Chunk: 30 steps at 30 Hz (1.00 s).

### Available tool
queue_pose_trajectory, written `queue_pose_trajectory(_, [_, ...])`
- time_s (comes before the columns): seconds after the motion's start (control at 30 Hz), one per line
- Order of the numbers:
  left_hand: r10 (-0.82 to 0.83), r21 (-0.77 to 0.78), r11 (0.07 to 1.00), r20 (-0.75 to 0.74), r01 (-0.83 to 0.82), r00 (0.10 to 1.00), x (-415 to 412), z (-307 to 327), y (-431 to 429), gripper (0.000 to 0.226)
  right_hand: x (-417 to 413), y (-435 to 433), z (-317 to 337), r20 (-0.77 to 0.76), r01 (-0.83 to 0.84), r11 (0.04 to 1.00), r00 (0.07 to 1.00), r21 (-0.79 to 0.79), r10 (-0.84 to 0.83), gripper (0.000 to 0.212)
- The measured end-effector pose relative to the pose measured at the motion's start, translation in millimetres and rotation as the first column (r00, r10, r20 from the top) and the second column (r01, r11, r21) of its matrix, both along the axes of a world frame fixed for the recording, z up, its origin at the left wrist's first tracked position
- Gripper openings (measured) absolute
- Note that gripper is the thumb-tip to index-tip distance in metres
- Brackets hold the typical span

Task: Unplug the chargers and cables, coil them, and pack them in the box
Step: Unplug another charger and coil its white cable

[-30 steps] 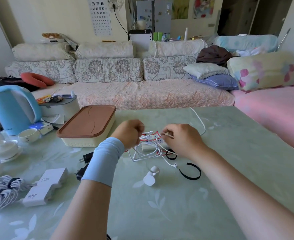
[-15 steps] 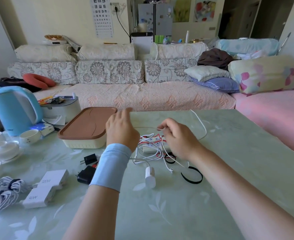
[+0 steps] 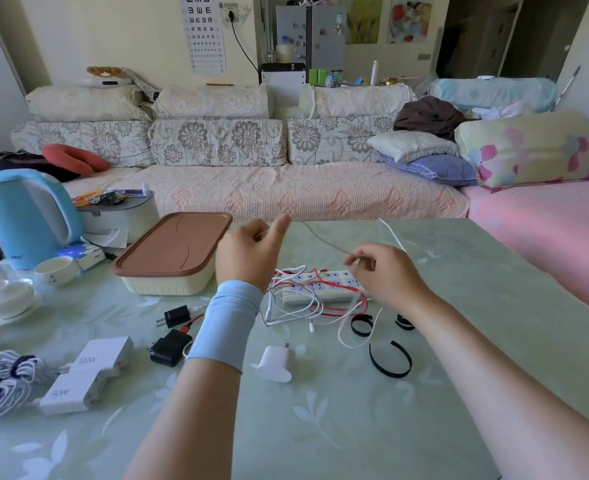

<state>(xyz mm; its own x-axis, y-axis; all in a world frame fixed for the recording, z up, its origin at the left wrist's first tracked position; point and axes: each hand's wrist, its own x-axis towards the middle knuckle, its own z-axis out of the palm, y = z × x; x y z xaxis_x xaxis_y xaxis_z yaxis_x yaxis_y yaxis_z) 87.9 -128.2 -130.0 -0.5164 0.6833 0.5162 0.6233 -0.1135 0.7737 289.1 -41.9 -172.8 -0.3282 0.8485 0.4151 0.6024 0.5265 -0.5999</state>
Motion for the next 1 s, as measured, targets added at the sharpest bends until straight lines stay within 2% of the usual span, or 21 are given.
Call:
queue_pose_trajectory(0.13, [0.085, 0.034, 0.996, 0.004, -0.086, 0.996, -3.3, -7.7, 0.3, 0.057, 12.0, 10.5, -0.9, -0.096, 0.089, 0.996, 0.991, -0.005, -0.089, 0.006])
queue_pose_trajectory(0.17, [0.104, 0.077, 0.991, 0.036, -0.107, 0.994, -1.1, -9.1, 1.6, 0.057, 11.7, 12.3, -0.8, -0.102, 0.098, 0.995, 0.990, -0.027, -0.101, 0.009])
queue_pose_trajectory(0.27, [0.171, 0.223, 0.950, 0.217, -0.219, 0.961, 1.1, -7.6, 4.8, 0.053, 9.0, 14.1, 0.1, -0.090, 0.052, 0.983, 0.994, -0.178, -0.069, 0.035])
queue_pose_trajectory(0.33, [0.198, 0.241, 0.929, 0.320, -0.282, 0.926, -4.9, -8.5, 8.6, 0.049, 6.5, 11.7, 1.4, -0.209, -0.064, 0.958, 0.978, -0.280, 0.004, 0.044])
queue_pose_trajectory(0.37, [0.231, 0.215, 0.929, 0.294, -0.300, 0.928, -8.0, -10.0, 9.8, 0.045, 5.3, 10.6, 2.4, -0.278, -0.106, 0.945, 0.960, -0.311, 0.017, 0.045])
queue_pose_trajectory(0.4, [0.282, 0.180, 0.931, 0.201, -0.318, 0.938, -12.5, -13.7, 12.6, 0.038, 4.1, 9.9, 3.1, -0.324, -0.126, 0.942, 0.946, -0.311, 0.020, 0.043])
queue_pose_trajectory(0.43, [0.333, 0.160, 0.926, 0.081, -0.342, 0.940, -14.4, -15.5, 13.6, 0.026, 2.9, 9.0, 4.4, -0.339, -0.134, 0.949, 0.940, -0.286, 0.031, 0.042])
queue_pose_trajectory(0.47, [0.363, 0.152, 0.924, -0.054, -0.351, 0.930, -14.4, -16.7, 13.5, 0.026, 1.4, 7.7, 6.7, -0.320, -0.139, 0.960, 0.946, -0.245, 0.055, 0.040])
queue_pose_trajectory(0.53, [0.358, 0.241, 0.925, -0.288, -0.294, 0.889, -6.0, -17.0, 11.3, 0.062, -2.1, 4.2, 11.3, -0.199, -0.155, 0.978, 0.972, -0.143, 0.125, 0.036])
queue_pose_trajectory(0.57, [0.350, 0.303, 0.922, -0.398, -0.239, 0.848, 1.3, -11.4, 7.5, 0.069, -4.2, 1.1, 14.1, -0.121, -0.156, 0.982, 0.982, -0.102, 0.144, 0.035])
queue_pose_trajectory(0.6, [0.331, 0.339, 0.926, -0.514, -0.167, 0.791, 10.8, -5.9, 3.8, 0.068, -6.5, -2.2, 16.5, -0.051, -0.154, 0.986, 0.987, -0.071, 0.150, 0.034])
queue_pose_trajectory(0.67, [0.248, 0.313, 0.949, -0.685, -0.030, 0.685, 29.0, -0.8, 1.6, 0.056, -10.0, -7.4, 19.2, 0.084, -0.133, 0.991, 0.988, 0.024, 0.131, 0.036])
queue_pose_trajectory(0.73, [0.089, 0.163, 0.985, -0.737, 0.049, 0.670, 43.1, -4.0, 2.4, 0.049, -12.1, -10.6, 19.6, 0.166, -0.140, 0.978, 0.979, 0.152, 0.114, 0.038])
queue_pose_trajectory(0.8, [-0.097, -0.094, 0.994, -0.636, 0.048, 0.766, 51.4, -10.7, 2.6, 0.040, -12.2, -11.8, 19.2, 0.140, -0.192, 0.961, 0.976, 0.200, 0.166, 0.023])
queue_pose_trajectory(0.87, [-0.083, -0.262, 0.962, -0.549, -0.076, 0.832, 53.2, -14.1, 6.6, 0.028, -10.3, -9.9, 17.8, 0.080, -0.230, 0.949, 0.973, 0.216, 0.218, 0.008])
queue_pose_trajectory(0.93, [0.030, -0.243, 0.945, -0.604, -0.220, 0.796, 46.4, -12.8, 9.1, 0.044, -3.9, -1.7, 12.4, 0.081, -0.206, 0.947, 0.978, 0.247, 0.192, 0.010])
queue_pose_trajectory(1.0, [0.131, -0.123, 0.964, -0.556, -0.237, 0.821, 38.6, -8.2, 8.2, 0.053, 4.6, 9.5, 4.6, 0.054, -0.131, 0.951, 0.991, 0.282, 0.120, 0.019])
